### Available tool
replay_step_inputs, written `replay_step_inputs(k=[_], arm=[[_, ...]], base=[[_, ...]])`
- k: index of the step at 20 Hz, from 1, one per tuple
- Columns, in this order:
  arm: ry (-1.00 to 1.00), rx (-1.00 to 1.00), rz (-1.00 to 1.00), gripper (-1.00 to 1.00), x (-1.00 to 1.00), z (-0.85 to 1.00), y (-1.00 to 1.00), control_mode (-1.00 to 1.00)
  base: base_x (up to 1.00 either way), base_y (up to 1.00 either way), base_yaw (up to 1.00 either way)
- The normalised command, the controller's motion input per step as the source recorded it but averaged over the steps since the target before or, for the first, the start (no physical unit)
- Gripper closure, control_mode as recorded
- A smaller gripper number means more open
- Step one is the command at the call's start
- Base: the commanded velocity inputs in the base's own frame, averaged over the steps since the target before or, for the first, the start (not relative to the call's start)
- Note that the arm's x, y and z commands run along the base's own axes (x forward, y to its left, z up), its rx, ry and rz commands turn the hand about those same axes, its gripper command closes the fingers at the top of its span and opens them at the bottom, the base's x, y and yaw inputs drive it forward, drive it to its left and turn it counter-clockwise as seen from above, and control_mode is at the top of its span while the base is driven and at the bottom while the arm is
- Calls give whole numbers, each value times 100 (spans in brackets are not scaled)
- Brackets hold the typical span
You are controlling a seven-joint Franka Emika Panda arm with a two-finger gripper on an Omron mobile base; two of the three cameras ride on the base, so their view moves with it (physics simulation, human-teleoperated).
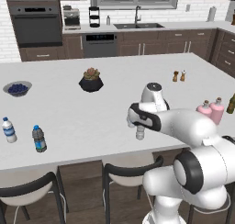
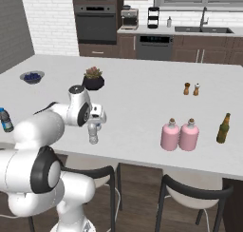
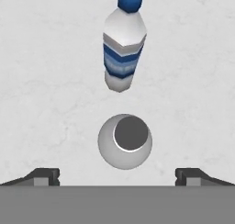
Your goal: Move the plastic bottles in the middle to the plastics group, and the glass bottles in the middle to the glass group.
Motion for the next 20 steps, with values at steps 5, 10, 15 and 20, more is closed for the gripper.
replay_step_inputs(k=[5, 10, 15, 20], arm=[[0, 0, 0, -100, 12, -17, 0, -100], [0, 0, 0, -100, 15, -9, 0, -100], [0, 0, 0, -100, 19, 0, 0, -100], [0, 1, 0, -100, 1, -6, 0, -100]], base=[[0, 0, 0], [0, 0, 0], [0, 0, 0], [0, 0, 0]])
